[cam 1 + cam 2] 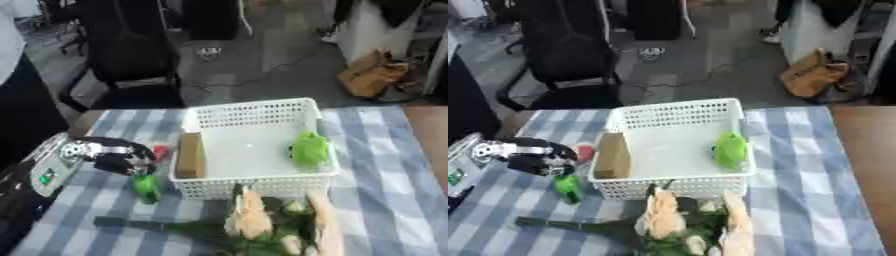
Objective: Pick up objects on the table and place them in the box.
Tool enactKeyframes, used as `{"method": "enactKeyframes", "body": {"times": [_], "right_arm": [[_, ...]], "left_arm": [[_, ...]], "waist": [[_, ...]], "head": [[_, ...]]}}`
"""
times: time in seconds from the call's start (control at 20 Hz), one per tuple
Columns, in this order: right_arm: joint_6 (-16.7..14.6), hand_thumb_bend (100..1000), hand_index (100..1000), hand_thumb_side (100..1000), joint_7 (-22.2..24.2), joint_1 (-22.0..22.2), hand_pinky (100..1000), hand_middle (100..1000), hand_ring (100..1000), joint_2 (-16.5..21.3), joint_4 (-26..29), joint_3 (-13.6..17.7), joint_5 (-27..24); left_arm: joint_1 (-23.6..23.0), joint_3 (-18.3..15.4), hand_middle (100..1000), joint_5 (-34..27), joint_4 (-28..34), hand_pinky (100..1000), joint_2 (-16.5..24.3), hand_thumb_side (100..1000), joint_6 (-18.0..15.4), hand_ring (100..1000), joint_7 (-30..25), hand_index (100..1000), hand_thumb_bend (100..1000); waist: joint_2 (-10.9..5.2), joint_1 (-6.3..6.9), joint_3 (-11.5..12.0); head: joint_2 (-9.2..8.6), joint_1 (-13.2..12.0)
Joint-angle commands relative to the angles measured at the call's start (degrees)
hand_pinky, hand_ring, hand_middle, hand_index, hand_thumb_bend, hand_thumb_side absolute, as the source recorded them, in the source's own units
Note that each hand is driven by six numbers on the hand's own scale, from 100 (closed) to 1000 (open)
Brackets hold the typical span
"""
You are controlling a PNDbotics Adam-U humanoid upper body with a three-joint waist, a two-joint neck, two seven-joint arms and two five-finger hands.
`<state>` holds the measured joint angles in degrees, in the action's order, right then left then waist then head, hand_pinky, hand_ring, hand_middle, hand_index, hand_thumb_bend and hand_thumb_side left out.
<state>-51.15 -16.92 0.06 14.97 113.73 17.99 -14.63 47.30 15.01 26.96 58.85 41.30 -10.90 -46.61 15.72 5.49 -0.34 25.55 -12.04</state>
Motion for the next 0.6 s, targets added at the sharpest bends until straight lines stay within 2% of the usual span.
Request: {"method": "enactKeyframes", "body": {"times": [0.05, 0.1, 0.15, 0.2, 0.4, 0.6], "right_arm": [[-0.8, 100, 789, 983, -0.7, -0.1, 709, 736, 799, 1.6, 0.9, -0.2, -0.6], [-0.8, 100, 786, 982, -0.6, 0.0, 707, 734, 797, 1.6, 0.9, -0.3, -0.7], [-0.8, 100, 786, 982, -0.5, 0.0, 707, 734, 797, 1.6, 0.9, -0.5, -0.7], [-0.8, 100, 784, 983, -0.4, 0.0, 706, 733, 796, 1.6, 0.9, -0.5, -0.8], [-0.8, 100, 782, 981, -0.4, 0.0, 706, 730, 795, 1.7, 0.9, -0.5, -1.2], [-0.8, 100, 775, 982, -0.2, 0.1, 704, 727, 795, 1.6, 0.9, -0.6, -1.3]], "left_arm": [[1.6, -1.2, 1000, -1.4, -0.2, 1000, 1.4, 1000, 0.6, 1000, -1.5, 1000, 521], [1.7, -1.4, 1000, -1.8, -0.2, 1000, 1.4, 1000, 1.1, 1000, -1.6, 1000, 595], [1.8, -1.5, 1000, -2.3, -0.3, 1000, 1.4, 1000, 1.9, 1000, -1.7, 1000, 597], [1.9, -1.5, 1000, -2.7, -0.4, 1000, 1.4, 1000, 2.7, 1000, -1.8, 1000, 672], [1.9, -1.1, 1000, -2.7, -0.3, 1000, 1.5, 1000, 5.2, 1000, -3.3, 1000, 714], [1.8, -1.0, 1000, -2.0, 0.3, 1000, 1.7, 948, 6.0, 1000, -4.7, 1000, 676]], "waist": [[-1.76, 0.71, 0.1], [-1.77, 0.72, 0.2], [-1.78, 0.72, 0.2], [-1.78, 0.73, 0.2], [-1.79, 0.72, 0.2], [-1.75, 0.67, 0.3]], "head": [[0.23, -0.3], [0.25, -0.3], [0.27, -0.3], [0.3, -0.3], [0.43, -0.5], [0.52, -0.6]]}}
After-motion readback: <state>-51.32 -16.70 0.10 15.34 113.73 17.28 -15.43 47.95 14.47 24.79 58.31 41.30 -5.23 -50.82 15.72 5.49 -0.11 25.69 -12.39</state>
